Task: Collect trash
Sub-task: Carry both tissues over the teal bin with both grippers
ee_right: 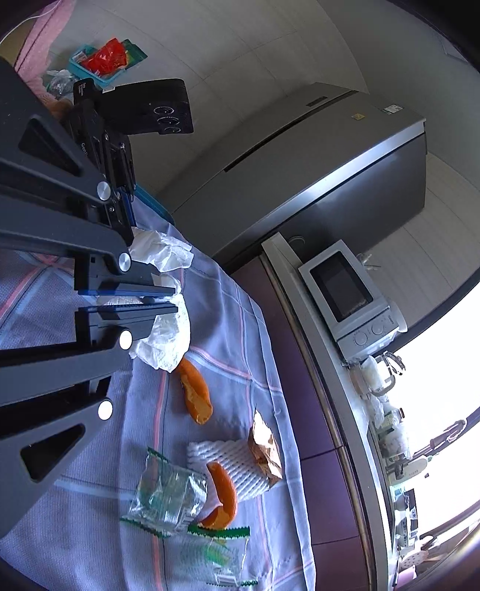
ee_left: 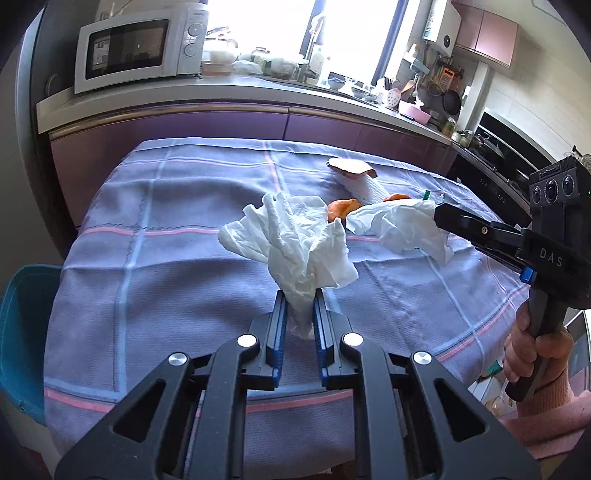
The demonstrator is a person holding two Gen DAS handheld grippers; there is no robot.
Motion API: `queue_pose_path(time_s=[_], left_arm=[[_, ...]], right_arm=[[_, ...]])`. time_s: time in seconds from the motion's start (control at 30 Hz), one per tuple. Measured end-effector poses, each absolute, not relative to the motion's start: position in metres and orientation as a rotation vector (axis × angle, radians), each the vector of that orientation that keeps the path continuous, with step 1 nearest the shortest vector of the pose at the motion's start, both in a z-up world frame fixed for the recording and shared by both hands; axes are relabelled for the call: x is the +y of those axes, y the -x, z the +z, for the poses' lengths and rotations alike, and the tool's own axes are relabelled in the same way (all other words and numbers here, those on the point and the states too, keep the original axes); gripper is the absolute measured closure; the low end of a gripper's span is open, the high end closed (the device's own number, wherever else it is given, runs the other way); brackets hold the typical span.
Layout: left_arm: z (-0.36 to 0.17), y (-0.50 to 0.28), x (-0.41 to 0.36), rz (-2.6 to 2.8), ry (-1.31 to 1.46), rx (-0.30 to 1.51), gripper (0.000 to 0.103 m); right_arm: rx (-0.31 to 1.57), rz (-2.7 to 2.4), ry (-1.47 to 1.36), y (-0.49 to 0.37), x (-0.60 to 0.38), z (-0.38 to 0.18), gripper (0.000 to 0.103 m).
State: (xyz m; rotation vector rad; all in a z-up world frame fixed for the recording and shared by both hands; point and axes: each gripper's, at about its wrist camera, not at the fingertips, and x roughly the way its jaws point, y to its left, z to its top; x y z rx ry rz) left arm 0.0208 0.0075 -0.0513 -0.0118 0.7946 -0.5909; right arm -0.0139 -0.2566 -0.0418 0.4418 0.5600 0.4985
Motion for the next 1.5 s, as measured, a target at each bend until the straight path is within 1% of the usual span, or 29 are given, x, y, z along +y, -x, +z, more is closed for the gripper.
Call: queue_pose_path(time_s=[0.47,1.2,1.5], left_arm=[[-0.048,-0.009,0.063,-0.450,0.046,0.776,0.089],[-0.040,0.003,0.179,-0.194,0.143,0.736,0.089],[-0.045,0.007,0.220,-0.107,0.184,0.735,0.089]], right_arm=[[0.604,0.642,-0.380,-0.011,-0.200,-0.036,0.100],[0.655,0.864,-0.263,-0.047,-0.093,-0.024,0.100],[0.678,0.924,-0.213,-0.059,-0.053,-0.024,0.100]])
